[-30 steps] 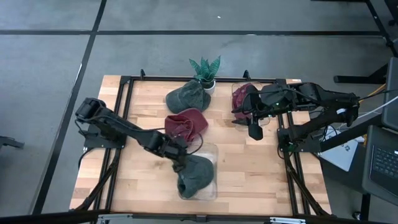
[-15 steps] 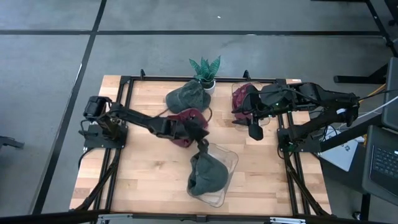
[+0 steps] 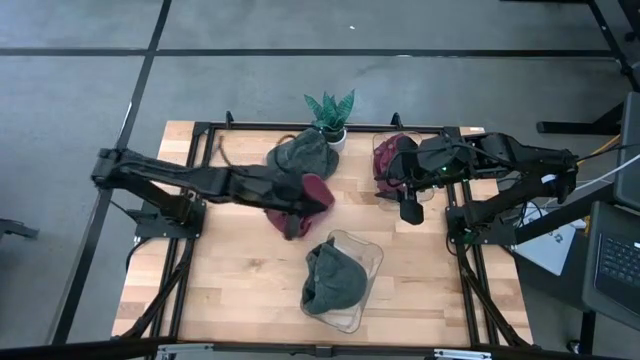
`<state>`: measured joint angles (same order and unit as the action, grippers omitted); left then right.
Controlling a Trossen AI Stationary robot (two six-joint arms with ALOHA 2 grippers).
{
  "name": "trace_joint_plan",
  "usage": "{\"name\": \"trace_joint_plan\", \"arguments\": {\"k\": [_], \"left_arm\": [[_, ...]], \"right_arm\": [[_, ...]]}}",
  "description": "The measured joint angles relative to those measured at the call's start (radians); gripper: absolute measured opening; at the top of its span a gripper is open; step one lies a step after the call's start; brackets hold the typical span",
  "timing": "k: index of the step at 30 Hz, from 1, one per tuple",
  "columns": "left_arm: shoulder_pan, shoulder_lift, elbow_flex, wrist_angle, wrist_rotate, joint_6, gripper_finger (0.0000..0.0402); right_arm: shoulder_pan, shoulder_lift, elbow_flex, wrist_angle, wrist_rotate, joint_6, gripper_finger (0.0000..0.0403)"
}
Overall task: Pick & Place hat
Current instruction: Move the bottom left transparent bin to the middle of the table
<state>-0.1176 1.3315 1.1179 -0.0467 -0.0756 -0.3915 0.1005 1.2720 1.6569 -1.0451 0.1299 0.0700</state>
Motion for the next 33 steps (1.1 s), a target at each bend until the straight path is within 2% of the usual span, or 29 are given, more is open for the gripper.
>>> {"name": "trace_joint_plan", "arguments": {"k": [5, 8, 11, 19, 26, 33], "left_arm": [[0.04, -0.158, 0.0, -0.281, -0.025, 0.083, 0.0002], [0.075, -0.244, -0.011, -0.355, -0.038, 0.144, 0.0003], [0.112, -0.35, -0.099, -0.32, 0.011, 0.182, 0.0005], [0.17, -0.674, -0.496, -0.095, 0.147, 0.143, 0.0003], [0.215, -0.906, -0.789, 0.107, 0.163, 0.1, 0.0002], [0.246, -1.072, -0.979, 0.237, 0.157, 0.039, 0.0006]], "right_arm": [[0.0, 0.0, 0.0, 0.009, 0.072, 0.047, 0.0185], [0.0, 0.0, 0.0, 0.008, 0.123, 0.106, 0.0185], [0.0, 0.003, 0.0, 0.009, 0.19, 0.187, 0.0185], [0.0, 0.025, 0.0, 0.017, 0.267, 0.402, 0.0185], [0.0, 0.083, 0.0, 0.029, 0.269, 0.476, 0.0185], [-0.016, 0.149, 0.0, 0.035, 0.26, 0.527, 0.0185]]}}
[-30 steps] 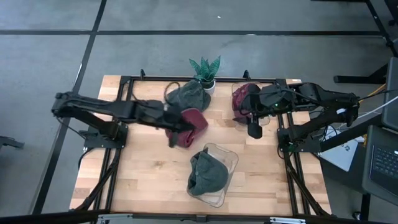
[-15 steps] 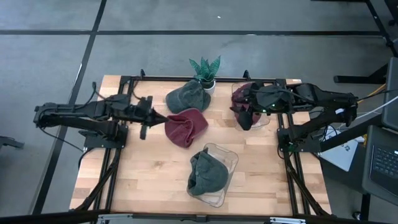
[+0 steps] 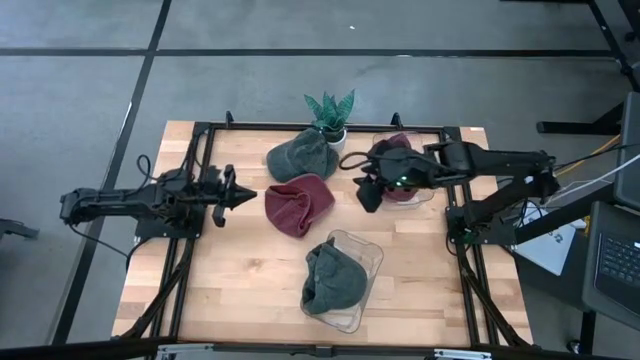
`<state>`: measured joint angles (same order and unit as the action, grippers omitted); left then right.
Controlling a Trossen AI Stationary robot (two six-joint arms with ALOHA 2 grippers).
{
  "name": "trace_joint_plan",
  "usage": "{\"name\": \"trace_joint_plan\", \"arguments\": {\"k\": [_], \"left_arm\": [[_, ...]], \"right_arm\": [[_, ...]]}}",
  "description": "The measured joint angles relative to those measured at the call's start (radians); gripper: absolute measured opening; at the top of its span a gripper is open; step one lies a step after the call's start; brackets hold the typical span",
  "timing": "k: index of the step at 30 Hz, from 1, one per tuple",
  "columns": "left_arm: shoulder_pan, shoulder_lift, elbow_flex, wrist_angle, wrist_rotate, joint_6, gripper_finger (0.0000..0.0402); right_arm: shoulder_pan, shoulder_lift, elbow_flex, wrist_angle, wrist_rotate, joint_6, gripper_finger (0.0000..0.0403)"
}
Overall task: Pick & Place hat
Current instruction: Move the bottom left transparent bin to the middle of the table, then put the red cap into the top transparent bin
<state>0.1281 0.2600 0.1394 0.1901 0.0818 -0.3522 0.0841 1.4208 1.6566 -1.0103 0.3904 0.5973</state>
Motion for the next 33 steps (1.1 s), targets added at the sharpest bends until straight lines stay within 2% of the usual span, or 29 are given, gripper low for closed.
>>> {"name": "trace_joint_plan", "arguments": {"k": [12, 19, 22, 24, 33], "left_arm": [[-0.002, -0.181, -0.131, 0.005, -0.06, -0.017, 0.0005], [-0.002, -0.221, -0.131, -0.095, -0.143, 0.077, 0.0002], [-0.002, -0.236, -0.13, -0.184, -0.115, 0.093, 0.0005], [-0.002, -0.234, -0.129, -0.183, -0.086, 0.108, 0.0005], [-0.002, -0.22, -0.129, -0.185, -0.089, 0.131, 0.0008]], "right_arm": [[-0.114, 0.047, 0.0, 0.052, -0.183, 0.025, 0.0185], [-0.146, 0.047, 0.0, 0.056, -0.204, 0.0, 0.0185], [-0.146, 0.047, 0.0, 0.056, -0.226, -0.004, 0.0185], [-0.146, 0.047, 0.0, 0.055, -0.232, -0.007, 0.0185], [-0.146, 0.058, 0.0, 0.076, -0.235, -0.036, 0.0185]]}}
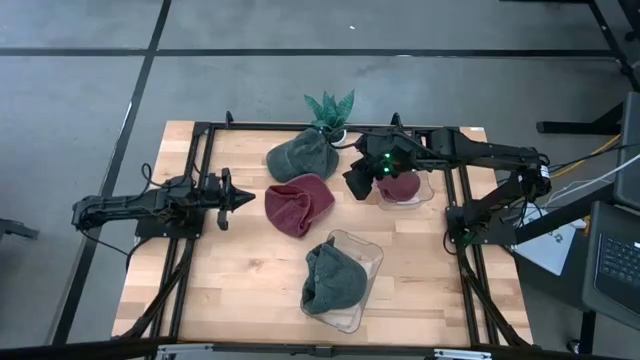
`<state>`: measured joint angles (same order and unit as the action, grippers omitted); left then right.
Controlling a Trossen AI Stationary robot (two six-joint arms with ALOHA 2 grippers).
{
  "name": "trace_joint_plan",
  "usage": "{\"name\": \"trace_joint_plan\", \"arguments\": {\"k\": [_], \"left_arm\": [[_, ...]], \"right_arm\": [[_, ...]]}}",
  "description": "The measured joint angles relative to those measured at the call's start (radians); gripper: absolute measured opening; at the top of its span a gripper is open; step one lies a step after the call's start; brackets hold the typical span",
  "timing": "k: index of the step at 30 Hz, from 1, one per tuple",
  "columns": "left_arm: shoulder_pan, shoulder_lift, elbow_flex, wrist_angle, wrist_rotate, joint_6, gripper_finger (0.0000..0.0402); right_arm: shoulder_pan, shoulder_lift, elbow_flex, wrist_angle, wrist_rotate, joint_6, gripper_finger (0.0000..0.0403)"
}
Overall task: Pick & Place hat
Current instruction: Put the red cap into the top transparent bin
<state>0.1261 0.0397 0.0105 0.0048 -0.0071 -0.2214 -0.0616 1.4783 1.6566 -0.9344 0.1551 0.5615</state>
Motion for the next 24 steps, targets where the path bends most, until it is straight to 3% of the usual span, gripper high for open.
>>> {"name": "trace_joint_plan", "arguments": {"k": [12, 24], "left_arm": [[0.0, 0.006, 0.0, -0.001, 0.0, 0.0, 0.0006], [0.0, 0.006, 0.0, -0.001, 0.0, 0.0, 0.0007]], "right_arm": [[0.014, 0.142, 0.0, 0.165, -0.025, -0.249, 0.0185], [0.015, 0.276, 0.0, 0.184, -0.107, -0.548, 0.0185]]}}
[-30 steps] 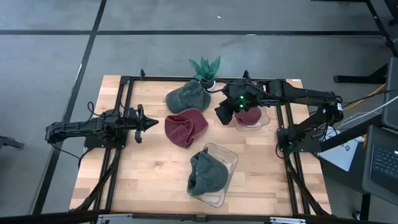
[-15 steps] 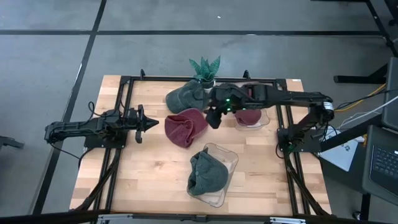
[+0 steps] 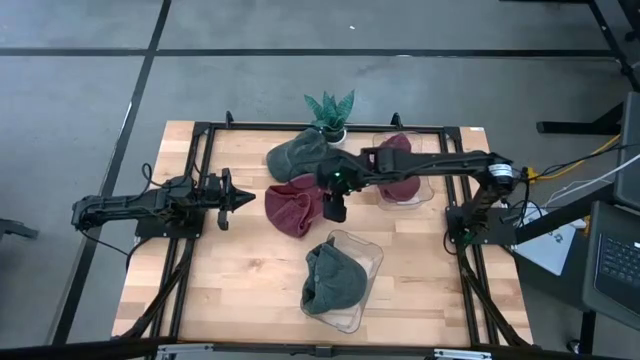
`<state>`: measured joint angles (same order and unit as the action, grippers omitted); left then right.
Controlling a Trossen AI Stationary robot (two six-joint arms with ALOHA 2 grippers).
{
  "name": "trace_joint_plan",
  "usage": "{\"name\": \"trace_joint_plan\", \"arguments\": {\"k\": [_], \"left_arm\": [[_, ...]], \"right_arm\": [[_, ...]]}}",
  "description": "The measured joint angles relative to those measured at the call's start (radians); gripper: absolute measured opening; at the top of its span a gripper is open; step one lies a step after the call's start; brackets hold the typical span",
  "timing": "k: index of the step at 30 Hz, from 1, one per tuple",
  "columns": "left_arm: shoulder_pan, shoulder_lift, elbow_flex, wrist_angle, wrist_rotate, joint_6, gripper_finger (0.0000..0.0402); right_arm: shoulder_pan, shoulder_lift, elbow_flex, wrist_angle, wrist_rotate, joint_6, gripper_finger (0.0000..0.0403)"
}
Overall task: Pick & Place hat
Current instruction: Put the red cap into the top transparent bin
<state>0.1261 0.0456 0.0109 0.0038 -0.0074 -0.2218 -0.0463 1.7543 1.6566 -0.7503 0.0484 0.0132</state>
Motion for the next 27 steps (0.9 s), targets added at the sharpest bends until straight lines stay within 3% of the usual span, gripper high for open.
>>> {"name": "trace_joint_plan", "arguments": {"k": [5, 18, 24, 27], "left_arm": [[0.0, 0.0, 0.0, 0.0, 0.0, 0.0, 0.0008], [0.0, 0.0, 0.0, 0.0, 0.0, 0.0, 0.0007], [0.0, 0.0, 0.0, 0.0, 0.0, 0.0, 0.001], [0.0, 0.0, 0.0, 0.0, 0.0, 0.0, 0.0009]], "right_arm": [[0.0, 0.041, 0.0, 0.01, -0.016, -0.097, 0.0185], [-0.014, 0.147, -0.11, 0.214, -0.358, -0.522, 0.0185], [-0.026, 0.232, -0.126, 0.323, -0.349, -0.536, 0.0185], [-0.032, 0.254, -0.126, 0.353, -0.29, -0.519, 0.0185]]}}
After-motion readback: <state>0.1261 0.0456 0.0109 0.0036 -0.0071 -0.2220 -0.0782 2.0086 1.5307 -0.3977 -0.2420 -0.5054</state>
